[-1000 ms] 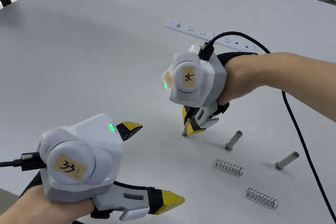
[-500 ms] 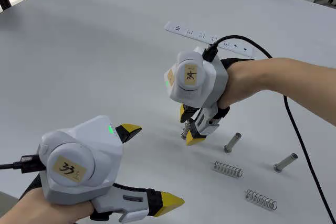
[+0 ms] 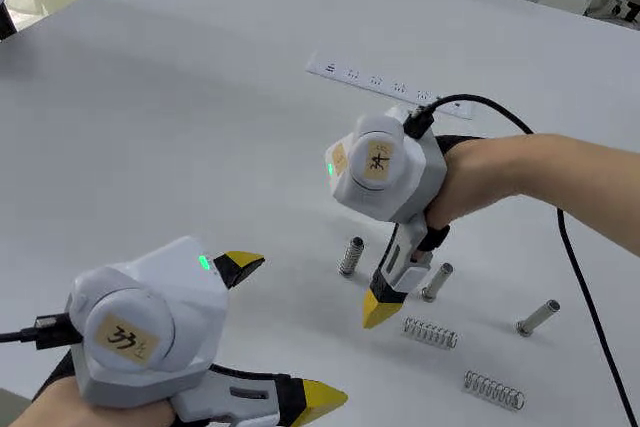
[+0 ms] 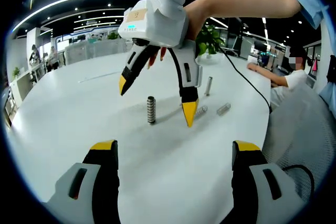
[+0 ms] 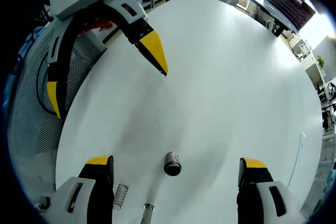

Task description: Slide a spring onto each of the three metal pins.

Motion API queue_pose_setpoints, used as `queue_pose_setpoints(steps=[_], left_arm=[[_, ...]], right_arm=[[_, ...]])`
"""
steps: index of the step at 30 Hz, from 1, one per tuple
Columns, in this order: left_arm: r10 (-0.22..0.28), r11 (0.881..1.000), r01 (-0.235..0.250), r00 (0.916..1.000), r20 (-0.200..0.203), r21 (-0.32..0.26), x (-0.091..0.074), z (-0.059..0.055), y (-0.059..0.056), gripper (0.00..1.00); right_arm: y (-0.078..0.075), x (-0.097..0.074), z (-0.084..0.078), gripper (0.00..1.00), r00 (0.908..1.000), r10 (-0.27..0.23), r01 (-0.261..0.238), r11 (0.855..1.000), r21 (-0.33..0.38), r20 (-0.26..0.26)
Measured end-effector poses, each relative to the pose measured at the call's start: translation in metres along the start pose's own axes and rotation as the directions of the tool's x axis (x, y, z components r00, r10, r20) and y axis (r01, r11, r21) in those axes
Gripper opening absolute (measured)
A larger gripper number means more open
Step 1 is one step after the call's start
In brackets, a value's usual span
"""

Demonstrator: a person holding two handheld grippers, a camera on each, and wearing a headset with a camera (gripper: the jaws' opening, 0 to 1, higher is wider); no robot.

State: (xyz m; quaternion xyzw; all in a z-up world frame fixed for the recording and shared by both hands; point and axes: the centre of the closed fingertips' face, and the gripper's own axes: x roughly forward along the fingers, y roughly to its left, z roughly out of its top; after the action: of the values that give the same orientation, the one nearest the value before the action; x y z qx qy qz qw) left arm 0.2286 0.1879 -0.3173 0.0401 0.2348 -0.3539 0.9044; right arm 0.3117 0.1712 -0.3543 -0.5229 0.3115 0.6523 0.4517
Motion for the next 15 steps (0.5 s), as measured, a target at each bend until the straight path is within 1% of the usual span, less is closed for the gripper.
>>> queue_pose_setpoints(steps=[3, 5, 9, 12, 15], left_arm=[[-0.001, 1.0, 0.001, 1.0, 0.001, -0.007, 0.0, 0.0, 0.0, 0.88], [0.003, 1.0, -0.003, 1.0, -0.001, -0.006, 0.0, 0.0, 0.001, 0.88], [0.011, 1.0, -0.011, 0.9999, 0.01, -0.017, -0.001, 0.003, 0.005, 0.88], [0.019, 0.999, -0.019, 0.9997, 0.017, -0.026, -0.002, 0.005, 0.009, 0.88], [0.019, 1.0, -0.018, 0.9997, 0.016, -0.022, -0.003, 0.006, 0.008, 0.87]], right_arm=[[-0.003, -0.003, -0.002, 0.99, 0.9997, -0.021, 0.02, 0.999, 0.033, 0.009], [-0.002, -0.006, -0.003, 0.99, 0.9995, -0.025, 0.024, 0.999, 0.041, 0.017], [0.0, -0.01, -0.005, 0.99, 0.9989, -0.034, 0.032, 0.998, 0.051, 0.033], [0.001, -0.014, -0.004, 0.99, 0.9966, -0.047, 0.041, 0.996, 0.084, 0.067], [0.004, -0.022, -0.005, 0.99, 0.9931, -0.063, 0.052, 0.992, 0.111, 0.098]])
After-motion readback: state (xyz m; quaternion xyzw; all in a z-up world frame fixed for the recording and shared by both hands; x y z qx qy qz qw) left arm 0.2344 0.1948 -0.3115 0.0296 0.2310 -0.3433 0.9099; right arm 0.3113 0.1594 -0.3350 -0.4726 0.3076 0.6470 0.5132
